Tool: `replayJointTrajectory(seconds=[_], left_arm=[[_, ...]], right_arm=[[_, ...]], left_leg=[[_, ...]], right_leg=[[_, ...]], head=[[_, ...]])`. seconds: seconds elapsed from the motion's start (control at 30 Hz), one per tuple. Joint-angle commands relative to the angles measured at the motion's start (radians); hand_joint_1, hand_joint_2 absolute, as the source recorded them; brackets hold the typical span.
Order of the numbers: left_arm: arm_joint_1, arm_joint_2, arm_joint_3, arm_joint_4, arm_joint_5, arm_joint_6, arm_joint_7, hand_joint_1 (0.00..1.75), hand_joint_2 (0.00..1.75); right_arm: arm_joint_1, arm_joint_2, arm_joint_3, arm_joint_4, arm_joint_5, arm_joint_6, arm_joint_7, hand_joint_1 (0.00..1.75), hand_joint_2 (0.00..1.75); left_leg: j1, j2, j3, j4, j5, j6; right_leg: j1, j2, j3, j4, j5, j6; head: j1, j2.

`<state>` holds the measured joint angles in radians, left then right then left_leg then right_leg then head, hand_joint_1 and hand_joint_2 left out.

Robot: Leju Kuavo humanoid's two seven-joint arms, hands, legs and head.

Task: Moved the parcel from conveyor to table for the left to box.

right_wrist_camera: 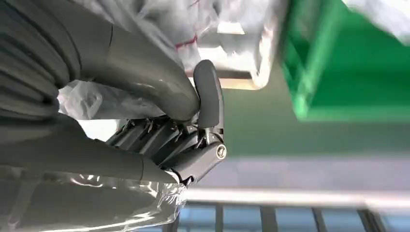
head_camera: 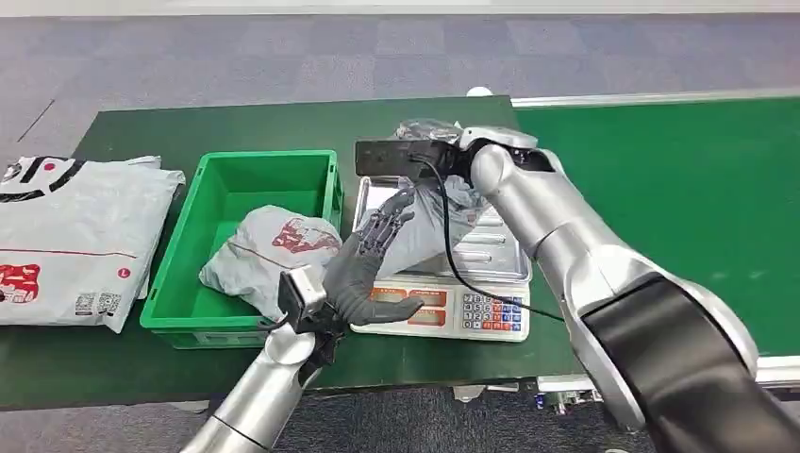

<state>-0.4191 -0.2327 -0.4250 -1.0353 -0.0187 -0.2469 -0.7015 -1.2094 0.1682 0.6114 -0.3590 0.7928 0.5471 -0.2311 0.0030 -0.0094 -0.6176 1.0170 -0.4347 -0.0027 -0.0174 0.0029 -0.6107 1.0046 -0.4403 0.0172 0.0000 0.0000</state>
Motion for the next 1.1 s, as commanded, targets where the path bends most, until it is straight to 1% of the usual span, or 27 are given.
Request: replayJointTrajectory(seconds=[0.03,0.13,0.17,0.3,0.43,0.5,0.53,0.57,0.6,0.7,0.73,0.77,0.8,0.83,0.87,0.9,1.03,1.07,1.1], left_arm=[[-0.005,0.025,-0.002,0.057,-0.024,0.030,0.003,0.00,1.75],[-0.007,0.019,-0.005,0.068,-0.029,0.029,0.003,0.00,1.75],[-0.007,0.019,-0.005,0.068,-0.029,0.029,0.003,0.00,1.75],[-0.008,0.020,-0.004,0.069,-0.029,0.029,0.003,0.00,1.75],[0.001,0.019,0.003,0.069,-0.036,0.040,0.003,0.00,1.75],[0.010,0.016,0.006,0.069,-0.043,0.051,0.003,0.00,1.75],[0.014,0.017,0.007,0.065,-0.044,0.053,0.003,0.00,1.75],[0.016,0.017,0.007,0.063,-0.044,0.055,0.003,0.00,1.75],[0.021,0.020,0.006,0.054,-0.045,0.055,0.003,0.00,1.75],[0.030,0.029,0.010,0.038,-0.043,0.057,0.003,0.00,1.75],[0.033,0.032,0.011,0.033,-0.043,0.058,0.003,0.00,1.75],[0.038,0.036,0.013,0.024,-0.043,0.063,0.003,0.00,1.75],[0.045,0.041,0.017,0.011,-0.041,0.069,0.003,0.00,1.75],[0.053,0.046,0.022,-0.004,-0.038,0.076,0.003,0.00,1.75],[0.056,0.050,0.024,-0.008,-0.037,0.073,0.003,0.00,1.75],[0.056,0.050,0.024,-0.008,-0.037,0.073,0.003,0.00,1.75],[0.056,0.050,0.024,-0.008,-0.037,0.073,0.003,0.00,1.75],[0.057,0.049,0.028,-0.009,-0.037,0.073,0.003,0.00,1.75],[0.058,0.051,0.032,-0.009,-0.037,0.076,0.003,0.00,1.75]], right_arm=[[-0.005,0.002,0.210,0.117,0.088,-0.038,0.200,1.75,1.75],[0.018,-0.022,0.199,0.104,0.080,-0.066,0.218,1.75,1.75],[0.018,-0.022,0.199,0.104,0.080,-0.066,0.218,1.75,1.75],[0.016,-0.024,0.201,0.099,0.082,-0.071,0.223,1.75,1.75],[0.017,-0.031,0.199,0.078,0.098,-0.168,0.307,1.75,1.75],[0.023,-0.042,0.190,0.065,0.110,-0.230,0.383,1.75,1.75],[0.029,-0.047,0.187,0.057,0.112,-0.253,0.390,1.75,1.75],[0.033,-0.051,0.179,0.049,0.108,-0.277,0.393,1.24,1.75],[0.048,-0.061,0.154,0.031,0.094,-0.325,0.383,0.00,1.75],[0.098,-0.095,0.040,-0.017,-0.007,-0.412,0.312,0.00,1.75],[0.116,-0.106,0.016,-0.036,-0.029,-0.432,0.286,0.00,1.75],[0.156,-0.135,-0.035,-0.079,-0.076,-0.481,0.221,0.00,1.75],[0.195,-0.158,-0.075,-0.127,-0.111,-0.537,0.159,0.00,1.75],[0.237,-0.184,-0.108,-0.177,-0.139,-0.577,0.112,0.00,1.75],[0.253,-0.199,-0.113,-0.186,-0.141,-0.583,0.101,0.00,1.75],[0.253,-0.199,-0.113,-0.186,-0.141,-0.583,0.101,0.00,1.75],[0.253,-0.199,-0.113,-0.186,-0.141,-0.583,0.101,0.00,1.75],[0.280,-0.202,-0.138,-0.233,-0.164,-0.592,0.089,0.00,1.75],[0.338,-0.221,-0.186,-0.294,-0.218,-0.574,0.052,0.00,1.75]], left_leg=[[0.000,0.001,0.004,-0.002,-0.001,0.000],[0.001,0.000,0.005,-0.002,0.000,0.000],[0.001,0.000,0.002,-0.001,0.000,0.000],[0.000,0.000,0.002,-0.001,0.000,0.000],[0.000,0.001,0.003,-0.001,-0.001,0.000],[0.000,0.001,0.003,-0.001,-0.001,0.000],[0.001,0.001,0.004,-0.002,-0.001,0.000],[0.001,0.001,0.003,-0.001,-0.001,0.000],[0.001,0.001,0.004,-0.002,-0.001,0.000],[0.001,-0.001,0.003,-0.001,0.000,0.000],[0.001,0.001,0.003,-0.001,-0.001,0.000],[0.001,-0.001,0.004,-0.002,0.000,0.000],[0.001,0.000,0.003,-0.001,0.000,0.000],[0.002,-0.003,0.004,-0.003,0.000,0.000],[0.001,-0.003,0.003,-0.002,0.000,0.000],[0.002,-0.005,0.004,-0.003,0.000,0.000],[0.000,-0.002,0.001,0.000,0.000,0.000],[0.001,-0.003,0.002,-0.001,0.000,0.000],[0.001,-0.001,0.003,-0.001,-0.001,0.000]], right_leg=[[0.000,0.001,0.004,-0.002,0.000,-0.001],[0.001,-0.001,0.005,-0.003,0.000,-0.001],[0.001,-0.001,0.003,-0.002,0.000,-0.001],[0.001,-0.001,0.002,-0.002,0.000,-0.001],[0.001,0.000,0.003,-0.002,0.000,-0.001],[0.001,-0.001,0.003,-0.002,0.000,-0.001],[0.001,-0.001,0.004,-0.003,0.000,-0.001],[0.001,-0.001,0.003,-0.003,0.000,-0.001],[0.001,-0.001,0.005,-0.004,0.000,-0.001],[0.001,-0.002,0.004,-0.003,0.000,-0.001],[0.001,0.000,0.003,-0.003,0.000,-0.001],[0.002,-0.003,0.006,-0.004,0.000,-0.001],[0.001,-0.001,0.004,-0.003,0.000,-0.001],[0.002,-0.004,0.007,-0.006,0.000,-0.001],[0.002,-0.004,0.005,-0.004,0.000,-0.001],[0.002,-0.006,0.007,-0.006,0.000,-0.001],[0.001,-0.003,0.002,-0.002,0.000,0.000],[0.001,-0.003,0.004,-0.003,0.000,-0.001],[0.001,-0.002,0.004,-0.003,0.000,-0.001]], head=[[0.000,0.000],[0.000,0.000],[0.000,0.000],[0.000,0.000],[0.000,0.000],[0.000,0.000],[0.000,0.000],[0.000,0.000],[0.000,0.000],[0.000,0.000],[0.000,0.000],[0.000,0.000],[0.000,0.000],[0.000,0.000],[0.000,0.000],[0.000,0.000],[0.000,0.000],[0.000,0.000],[0.000,0.000]])
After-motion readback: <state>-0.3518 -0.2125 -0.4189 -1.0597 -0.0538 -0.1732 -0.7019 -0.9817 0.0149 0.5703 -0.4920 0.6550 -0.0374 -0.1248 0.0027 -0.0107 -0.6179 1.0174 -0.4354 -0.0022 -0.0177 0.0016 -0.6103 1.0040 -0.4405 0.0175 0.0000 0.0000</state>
